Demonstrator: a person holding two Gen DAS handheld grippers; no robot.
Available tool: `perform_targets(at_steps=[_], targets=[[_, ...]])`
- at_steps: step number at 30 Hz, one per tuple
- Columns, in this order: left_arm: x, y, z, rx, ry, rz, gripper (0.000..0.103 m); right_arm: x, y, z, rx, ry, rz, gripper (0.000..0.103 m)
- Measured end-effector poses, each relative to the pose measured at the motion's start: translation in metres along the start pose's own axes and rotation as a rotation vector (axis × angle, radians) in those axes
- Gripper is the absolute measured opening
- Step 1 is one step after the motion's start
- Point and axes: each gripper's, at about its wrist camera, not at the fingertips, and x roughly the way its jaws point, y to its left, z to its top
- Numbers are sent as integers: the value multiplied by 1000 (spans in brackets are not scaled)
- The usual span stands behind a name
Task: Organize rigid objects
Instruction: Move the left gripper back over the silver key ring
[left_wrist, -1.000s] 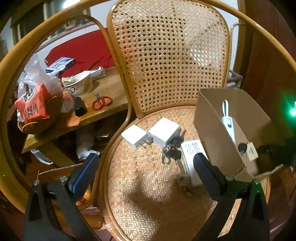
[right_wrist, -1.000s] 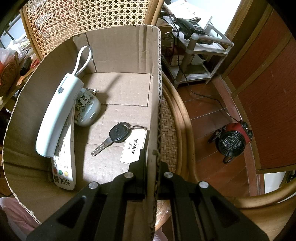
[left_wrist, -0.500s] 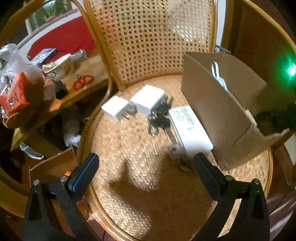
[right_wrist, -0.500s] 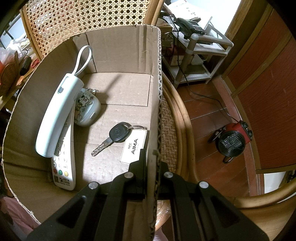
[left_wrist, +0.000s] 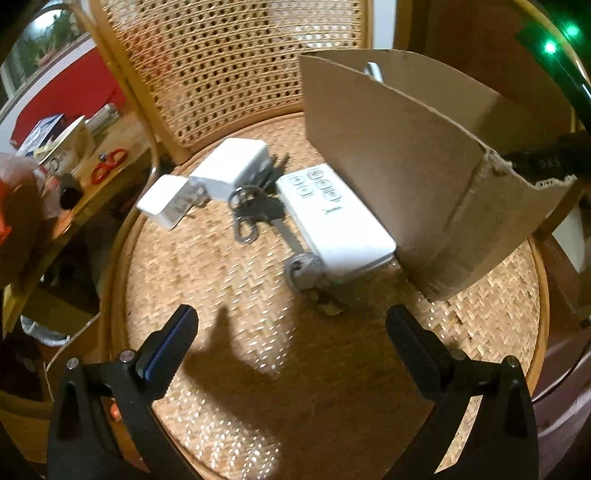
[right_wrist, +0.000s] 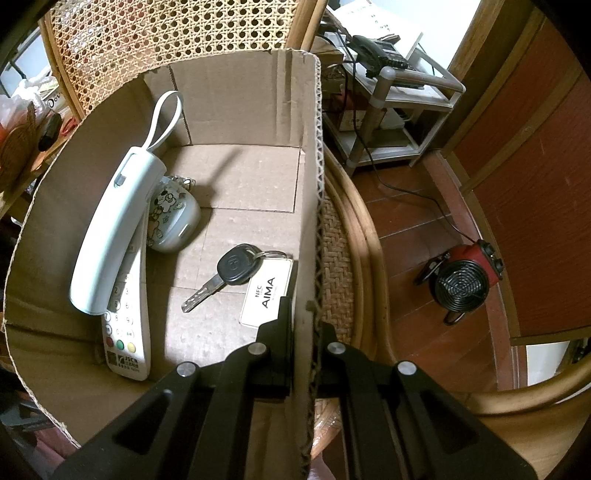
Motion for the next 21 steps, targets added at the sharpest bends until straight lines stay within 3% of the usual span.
perform_targets(at_steps=[7, 13, 16, 18, 21], targets=[[19, -12, 6, 74, 12, -42, 101, 0, 0, 0, 0, 0, 0, 6], [32, -7, 10, 34, 4, -143, 101, 0, 0, 0, 1, 0, 0, 6], [33, -5, 9, 40, -15, -142, 100, 0, 0, 0, 1, 0, 0, 6], [31, -7, 9, 51, -27, -150, 93, 0, 0, 0, 1, 0, 0, 6], [24, -10, 9, 83, -42, -179, 66, 0, 0, 0, 2, 1, -1, 6]])
